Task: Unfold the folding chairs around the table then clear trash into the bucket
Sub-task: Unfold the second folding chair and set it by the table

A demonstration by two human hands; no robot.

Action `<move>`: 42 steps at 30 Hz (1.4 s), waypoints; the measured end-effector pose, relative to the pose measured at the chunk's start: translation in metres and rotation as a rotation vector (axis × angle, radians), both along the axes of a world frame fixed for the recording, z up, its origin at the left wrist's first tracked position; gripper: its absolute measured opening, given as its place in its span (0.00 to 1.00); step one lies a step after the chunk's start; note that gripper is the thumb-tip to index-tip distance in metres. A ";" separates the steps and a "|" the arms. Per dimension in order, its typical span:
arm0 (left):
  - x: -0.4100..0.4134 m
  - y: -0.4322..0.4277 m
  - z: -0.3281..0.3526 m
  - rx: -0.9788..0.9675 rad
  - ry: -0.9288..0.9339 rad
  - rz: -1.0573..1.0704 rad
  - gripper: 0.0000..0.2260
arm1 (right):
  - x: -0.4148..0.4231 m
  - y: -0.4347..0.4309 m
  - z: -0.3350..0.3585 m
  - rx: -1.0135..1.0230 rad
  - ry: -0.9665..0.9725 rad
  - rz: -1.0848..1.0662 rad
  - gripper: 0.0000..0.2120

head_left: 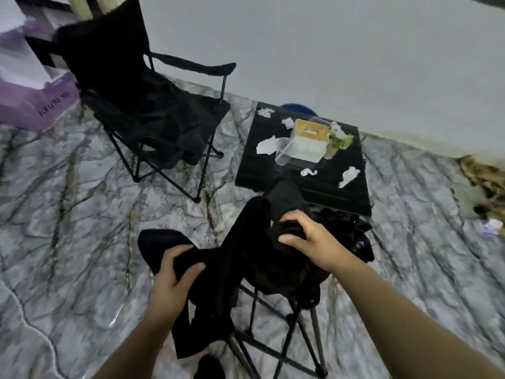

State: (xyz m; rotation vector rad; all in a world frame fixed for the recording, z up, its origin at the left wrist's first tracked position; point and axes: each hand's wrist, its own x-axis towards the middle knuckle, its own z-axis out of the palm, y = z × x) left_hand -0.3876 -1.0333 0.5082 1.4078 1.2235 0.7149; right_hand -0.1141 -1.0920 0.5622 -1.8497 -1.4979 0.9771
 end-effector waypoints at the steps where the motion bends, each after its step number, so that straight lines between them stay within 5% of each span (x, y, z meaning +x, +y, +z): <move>1: 0.002 -0.004 0.009 0.043 0.001 -0.029 0.23 | 0.007 -0.018 0.008 0.048 -0.025 -0.042 0.13; 12: 0.012 -0.012 0.068 0.269 0.156 -0.024 0.11 | 0.066 -0.174 0.058 0.264 -0.086 -0.513 0.08; 17: -0.001 -0.051 0.044 0.237 0.302 -0.144 0.17 | 0.031 -0.263 0.017 0.056 -0.134 -0.666 0.11; 24: -0.053 -0.094 0.017 0.167 0.413 -0.309 0.13 | -0.027 -0.332 -0.017 -0.179 -0.180 -0.611 0.19; 42: -0.093 -0.105 0.027 0.271 0.570 -0.509 0.14 | -0.056 -0.359 -0.021 -0.222 -0.188 -0.787 0.11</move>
